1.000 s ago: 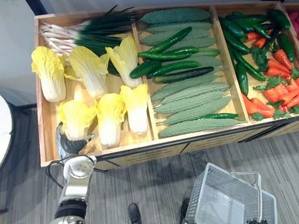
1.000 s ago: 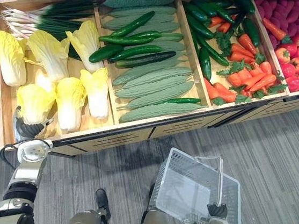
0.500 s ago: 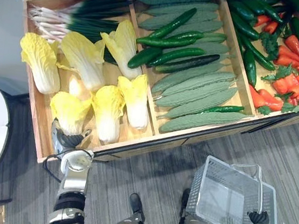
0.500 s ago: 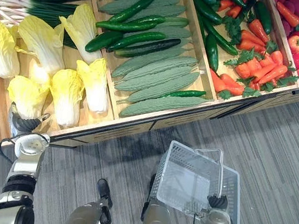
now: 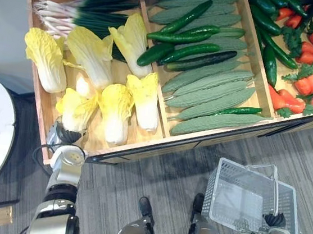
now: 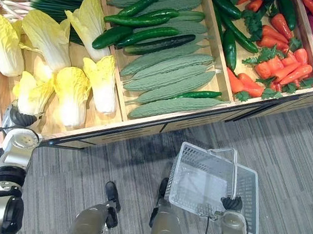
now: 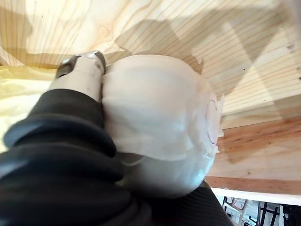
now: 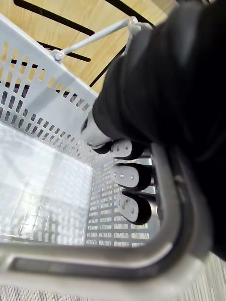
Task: Pick vegetable in the basket
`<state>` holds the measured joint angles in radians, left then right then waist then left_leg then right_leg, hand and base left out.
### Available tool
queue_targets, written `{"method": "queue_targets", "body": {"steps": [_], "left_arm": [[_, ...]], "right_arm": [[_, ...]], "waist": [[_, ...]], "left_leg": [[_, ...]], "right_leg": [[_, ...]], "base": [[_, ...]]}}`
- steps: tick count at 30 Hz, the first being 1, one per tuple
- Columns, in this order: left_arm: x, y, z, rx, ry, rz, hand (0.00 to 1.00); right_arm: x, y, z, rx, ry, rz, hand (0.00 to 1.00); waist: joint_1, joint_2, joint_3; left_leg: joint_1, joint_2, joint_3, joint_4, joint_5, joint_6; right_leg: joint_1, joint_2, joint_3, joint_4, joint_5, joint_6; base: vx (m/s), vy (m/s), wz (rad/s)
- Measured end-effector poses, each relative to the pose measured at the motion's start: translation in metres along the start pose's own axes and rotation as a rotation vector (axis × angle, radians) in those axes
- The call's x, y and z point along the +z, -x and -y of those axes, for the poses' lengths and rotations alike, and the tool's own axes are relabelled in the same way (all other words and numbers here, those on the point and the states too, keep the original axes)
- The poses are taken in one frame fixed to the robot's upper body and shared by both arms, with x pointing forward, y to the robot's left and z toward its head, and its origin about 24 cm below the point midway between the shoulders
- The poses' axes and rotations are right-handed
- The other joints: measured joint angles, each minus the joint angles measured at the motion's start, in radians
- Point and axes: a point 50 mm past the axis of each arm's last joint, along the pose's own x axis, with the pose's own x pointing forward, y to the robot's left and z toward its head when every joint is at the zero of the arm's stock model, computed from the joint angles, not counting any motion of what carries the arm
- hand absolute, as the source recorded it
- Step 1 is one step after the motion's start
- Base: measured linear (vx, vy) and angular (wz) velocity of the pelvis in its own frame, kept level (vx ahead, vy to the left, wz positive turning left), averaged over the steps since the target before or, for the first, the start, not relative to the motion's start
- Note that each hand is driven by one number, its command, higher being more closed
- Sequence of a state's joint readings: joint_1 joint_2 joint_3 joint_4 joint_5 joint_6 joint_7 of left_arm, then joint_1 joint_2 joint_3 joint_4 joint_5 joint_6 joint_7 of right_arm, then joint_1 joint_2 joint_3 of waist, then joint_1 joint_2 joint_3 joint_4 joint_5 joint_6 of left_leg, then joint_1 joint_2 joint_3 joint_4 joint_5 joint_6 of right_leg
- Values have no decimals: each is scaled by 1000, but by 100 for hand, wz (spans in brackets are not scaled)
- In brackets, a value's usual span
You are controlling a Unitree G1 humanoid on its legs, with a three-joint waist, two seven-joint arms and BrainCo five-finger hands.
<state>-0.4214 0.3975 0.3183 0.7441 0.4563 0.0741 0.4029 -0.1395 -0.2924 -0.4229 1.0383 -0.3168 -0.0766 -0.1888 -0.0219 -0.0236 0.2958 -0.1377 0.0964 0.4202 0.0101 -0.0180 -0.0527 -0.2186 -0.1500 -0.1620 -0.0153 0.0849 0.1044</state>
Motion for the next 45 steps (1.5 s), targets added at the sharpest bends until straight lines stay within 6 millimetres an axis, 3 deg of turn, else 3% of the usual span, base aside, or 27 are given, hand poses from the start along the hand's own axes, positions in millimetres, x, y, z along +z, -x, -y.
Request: {"method": "queue_targets", "body": {"steps": [12, 14, 18, 20, 21, 22, 28, 31, 35, 40, 45], "left_arm": [[6, 3, 10, -42, 7, 12, 100], [9, 7, 11, -17, 86, 3, 100], [29, 39, 20, 32, 338, 46, 100], [38, 45, 21, 47, 406, 58, 100], [43, 46, 16, 76, 426, 77, 100], [70, 53, -13, 241, 557, 195, 100], [86, 66, -29, 314, 624, 281, 100], [108, 81, -32, 260, 560, 484, 100], [137, 101, -20, 64, 477, 749, 100], [145, 118, -3, -134, 400, 898, 100], [144, 138, 28, -359, 255, 1007, 100]], "right_arm": [[-10, 2, -3, 15, 7, -36, 100], [-11, 2, -3, 16, 6, -41, 100], [-21, 6, -6, 13, -31, -77, 100], [-24, 8, -8, 21, -34, -86, 100], [-24, 9, -10, 28, -36, -87, 100], [-34, 12, -10, 39, -20, -109, 100], [-35, 12, -9, 43, 3, -108, 100], [-25, 8, -4, 43, 70, -60, 100], [18, -3, 18, 36, 274, 136, 100], [71, -4, 36, 42, 444, 376, 100], [100, 5, 20, 151, 592, 530, 100]], "waist": [[-2, -6, 3], [-4, -7, 4], [-6, -12, 5], [-5, -15, 4], [-5, -17, 4], [-6, -21, 1], [-6, -41, -13], [-6, -53, -47], [-30, -45, -93], [-58, -37, -106], [-59, -27, -130]], "left_leg": [[26, -14, -7, -5, 4, 6], [25, -15, -11, -6, 6, 9], [40, -15, -23, -8, 6, 9], [51, -14, -23, -9, 6, 9], [55, -14, -22, -9, 6, 9], [79, -14, -16, -14, 7, 11], [106, -16, 9, -45, 21, 13], [132, -16, 58, -48, 11, 7], [164, -19, 138, -47, -15, 7], [213, -25, 222, -43, -38, 5], [247, -31, 334, -35, -64, -9]], "right_leg": [[37, -12, -7, -23, 18, 4], [38, -13, -10, -24, 19, 5], [62, -13, -20, -28, 19, 5], [71, -11, -16, -27, 19, 5], [73, -11, -12, -26, 19, 5], [86, -11, 2, -17, 19, 6], [84, -5, 26, -16, 22, 10], [81, 0, 74, -16, 25, 14], [67, 5, 157, -19, 35, 29], [62, 18, 252, -24, 50, 41], [45, 39, 363, -43, 82, 46]], "base": [[-11, 0, 1], [2, -3, 5], [16, -5, 7], [1, -14, -4], [-87, -20, -13], [-109, -22, -15], [-36, -16, -12], [15, -5, -47], [11, -4, -58], [11, -16, -60], [-13, -38, -63]]}}
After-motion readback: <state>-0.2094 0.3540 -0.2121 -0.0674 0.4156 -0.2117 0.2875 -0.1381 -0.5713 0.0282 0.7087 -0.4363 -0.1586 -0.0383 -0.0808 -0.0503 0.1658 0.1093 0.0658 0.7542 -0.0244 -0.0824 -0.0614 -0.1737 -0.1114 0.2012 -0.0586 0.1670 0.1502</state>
